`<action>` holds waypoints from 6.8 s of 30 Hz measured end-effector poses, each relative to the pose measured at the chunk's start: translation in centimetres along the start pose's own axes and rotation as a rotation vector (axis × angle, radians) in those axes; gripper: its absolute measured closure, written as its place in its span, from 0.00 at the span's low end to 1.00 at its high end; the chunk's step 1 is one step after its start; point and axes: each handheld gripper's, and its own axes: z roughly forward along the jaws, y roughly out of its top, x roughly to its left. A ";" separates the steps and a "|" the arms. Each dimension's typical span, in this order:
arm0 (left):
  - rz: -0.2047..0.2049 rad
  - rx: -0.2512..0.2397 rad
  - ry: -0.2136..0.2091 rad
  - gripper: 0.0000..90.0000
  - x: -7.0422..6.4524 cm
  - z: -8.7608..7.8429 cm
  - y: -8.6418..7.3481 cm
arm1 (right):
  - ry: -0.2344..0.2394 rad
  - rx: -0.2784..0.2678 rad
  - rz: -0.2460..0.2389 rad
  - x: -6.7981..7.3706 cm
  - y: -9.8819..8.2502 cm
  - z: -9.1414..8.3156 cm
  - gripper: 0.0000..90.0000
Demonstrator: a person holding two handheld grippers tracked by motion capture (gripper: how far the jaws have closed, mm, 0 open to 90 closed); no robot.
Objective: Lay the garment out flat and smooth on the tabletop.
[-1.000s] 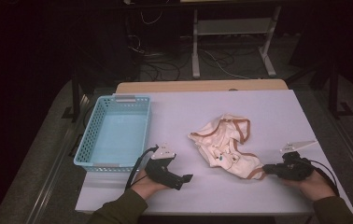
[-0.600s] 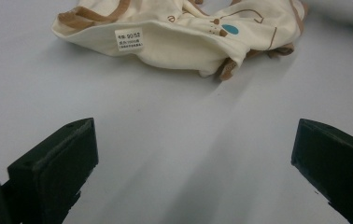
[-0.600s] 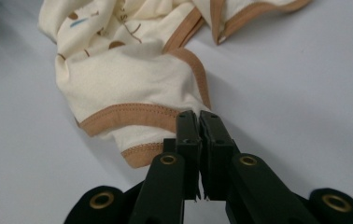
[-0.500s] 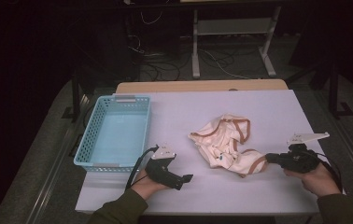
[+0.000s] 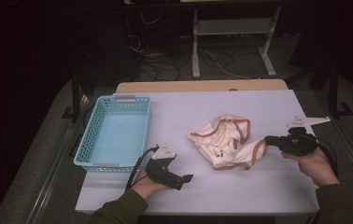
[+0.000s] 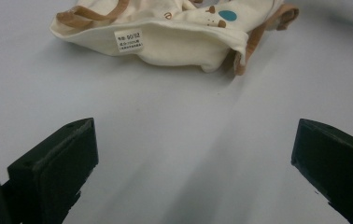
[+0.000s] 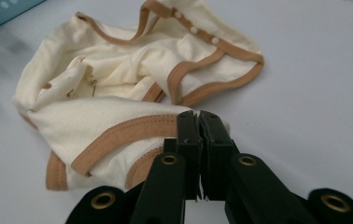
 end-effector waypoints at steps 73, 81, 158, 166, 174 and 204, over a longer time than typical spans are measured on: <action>-0.001 0.000 -0.001 0.00 0.1 0.0 0.0 | 0.207 0.037 -0.081 4.3 4.9 5.3 0.61; -0.001 0.002 -0.001 0.00 0.1 0.0 0.0 | 0.236 0.068 -0.121 6.1 5.8 7.1 0.59; -0.002 -0.007 0.004 0.00 0.2 -0.3 0.0 | 0.307 0.185 -0.252 10.5 4.5 8.5 0.96; -0.005 -0.007 0.004 0.00 0.2 -0.3 0.0 | 0.324 0.186 -0.259 10.7 2.8 6.6 0.96; -0.003 -0.006 0.004 0.00 0.2 -0.3 0.0 | 0.340 0.210 -0.244 10.5 0.7 5.3 0.96; -0.002 -0.002 0.003 0.00 0.1 -0.1 0.0 | 0.280 0.268 -0.185 7.9 -4.1 1.8 0.84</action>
